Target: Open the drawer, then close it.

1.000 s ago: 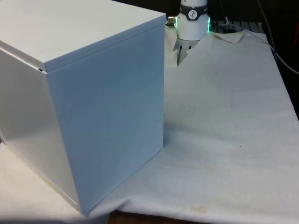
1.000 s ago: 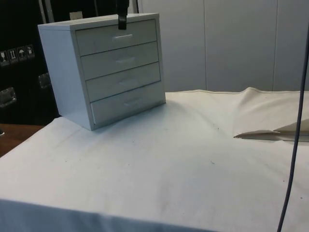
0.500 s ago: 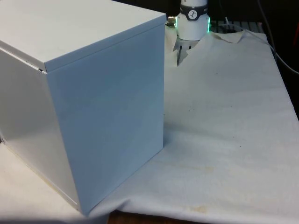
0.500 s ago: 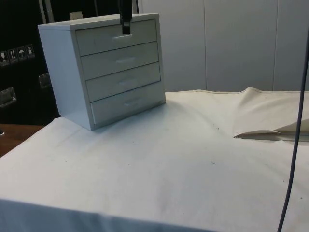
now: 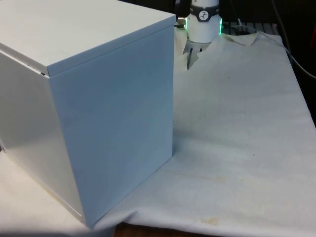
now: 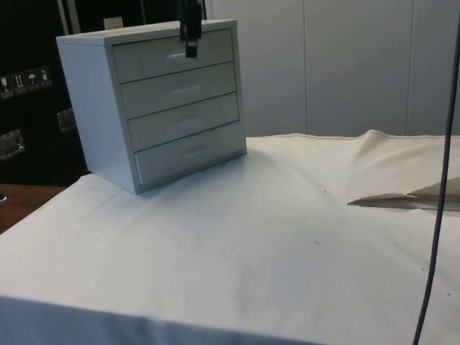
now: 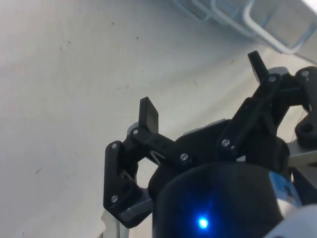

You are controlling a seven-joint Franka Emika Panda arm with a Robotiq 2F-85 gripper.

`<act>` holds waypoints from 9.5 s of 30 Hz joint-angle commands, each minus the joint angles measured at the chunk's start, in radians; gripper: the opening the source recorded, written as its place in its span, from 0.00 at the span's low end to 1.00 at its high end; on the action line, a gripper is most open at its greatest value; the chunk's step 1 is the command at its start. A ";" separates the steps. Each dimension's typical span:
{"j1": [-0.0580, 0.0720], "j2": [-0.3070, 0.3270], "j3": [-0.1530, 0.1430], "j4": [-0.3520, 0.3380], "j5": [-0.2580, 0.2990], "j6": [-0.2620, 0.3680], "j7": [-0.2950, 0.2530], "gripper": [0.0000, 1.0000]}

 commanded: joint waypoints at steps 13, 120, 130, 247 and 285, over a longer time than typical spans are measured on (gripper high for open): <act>-0.003 0.023 -0.034 -0.033 -0.009 0.131 -0.068 1.00; -0.002 -0.005 -0.072 -0.115 -0.059 0.241 -0.440 1.00; -0.001 0.005 -0.079 -0.114 -0.054 0.255 -0.457 1.00; -0.002 -0.024 -0.091 -0.129 -0.056 0.251 -0.487 0.00; -0.013 -0.234 -0.076 -0.338 -0.102 0.265 -0.479 0.00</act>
